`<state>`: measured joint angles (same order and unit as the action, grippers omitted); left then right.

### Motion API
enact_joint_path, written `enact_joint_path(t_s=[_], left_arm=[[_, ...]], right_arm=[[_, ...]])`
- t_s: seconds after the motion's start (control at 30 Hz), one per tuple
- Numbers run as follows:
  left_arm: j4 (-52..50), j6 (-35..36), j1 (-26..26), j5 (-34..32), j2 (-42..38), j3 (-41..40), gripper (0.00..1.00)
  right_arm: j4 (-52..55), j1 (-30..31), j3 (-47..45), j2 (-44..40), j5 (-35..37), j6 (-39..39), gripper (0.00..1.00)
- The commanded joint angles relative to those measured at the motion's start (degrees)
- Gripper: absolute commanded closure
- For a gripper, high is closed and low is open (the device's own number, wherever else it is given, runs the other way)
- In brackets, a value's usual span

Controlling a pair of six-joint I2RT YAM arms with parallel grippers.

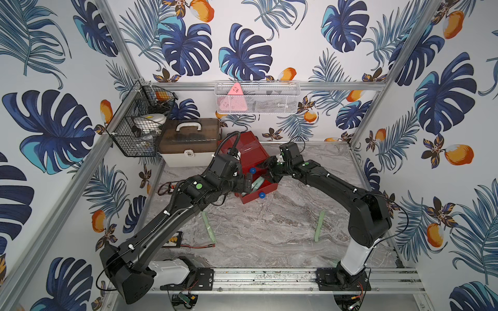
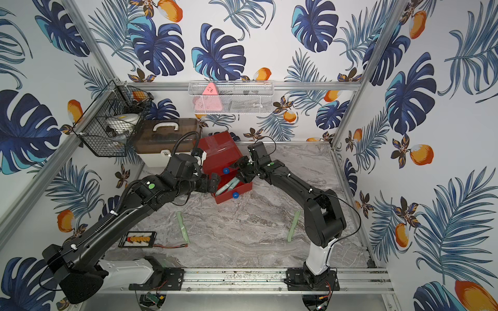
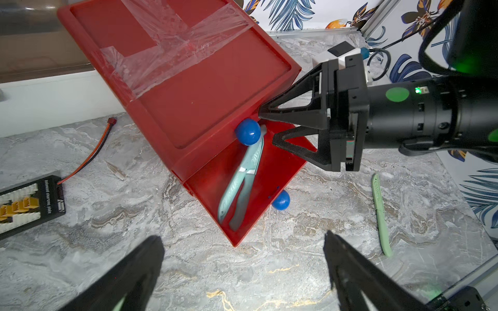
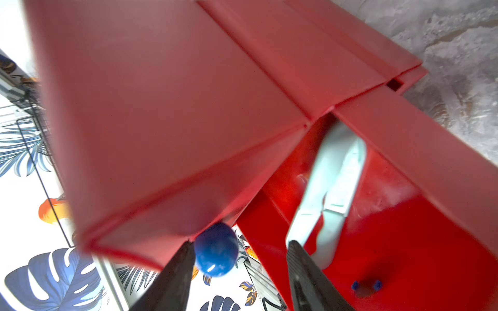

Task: Place the fruit knives into the drawer by color
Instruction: Place the fruit knife in the drawer, then close the drawer in the storage box.

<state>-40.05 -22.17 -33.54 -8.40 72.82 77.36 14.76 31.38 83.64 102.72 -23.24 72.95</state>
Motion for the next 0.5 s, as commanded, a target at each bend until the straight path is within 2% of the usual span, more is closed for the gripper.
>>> enact_joint_path(t_s=[0.0, 0.07, 0.13, 0.2, 0.3, 0.37, 0.4, 0.43, 0.47], left_arm=[[2.15, 1.15, 0.31, 1.02, 1.59, 2.47, 0.01], [2.54, 1.06, 0.37, 0.70, 3.69, 4.94, 0.01], [2.56, 0.67, 0.54, -0.01, 6.60, 8.61, 0.01], [1.51, -0.12, 1.06, -1.00, 11.34, 13.85, 0.01], [-0.91, -1.83, 2.65, -1.54, 19.35, 23.13, 0.03], [-1.86, -2.90, 4.09, -1.19, 24.64, 28.81, 0.08], [-1.87, -3.57, 5.01, -0.66, 27.07, 31.32, 0.18], [-1.63, -4.31, 6.09, 0.11, 29.41, 33.28, 0.34], [-1.44, -5.30, 7.27, 0.80, 31.54, 35.30, 0.63]], right_arm=[[-0.27, -0.09, -0.37, -2.92, 0.60, -1.38, 0.44], [0.70, -0.09, -1.95, -5.55, 1.00, -2.20, 0.50], [1.87, -0.09, -4.21, -8.31, 1.42, -3.11, 0.62], [3.04, -0.16, -7.77, -11.31, 2.00, -3.98, 0.80], [2.19, -0.52, -14.95, -15.34, 3.00, -3.07, 1.00], [0.54, -1.04, -19.59, -17.38, 3.20, -1.96, 1.00], [0.16, -1.35, -21.54, -17.87, 3.29, -1.61, 1.00], [-0.13, -1.61, -22.70, -18.14, 3.21, -1.55, 1.00], [-0.38, -1.87, -23.54, -18.17, 3.06, -1.56, 1.00]])
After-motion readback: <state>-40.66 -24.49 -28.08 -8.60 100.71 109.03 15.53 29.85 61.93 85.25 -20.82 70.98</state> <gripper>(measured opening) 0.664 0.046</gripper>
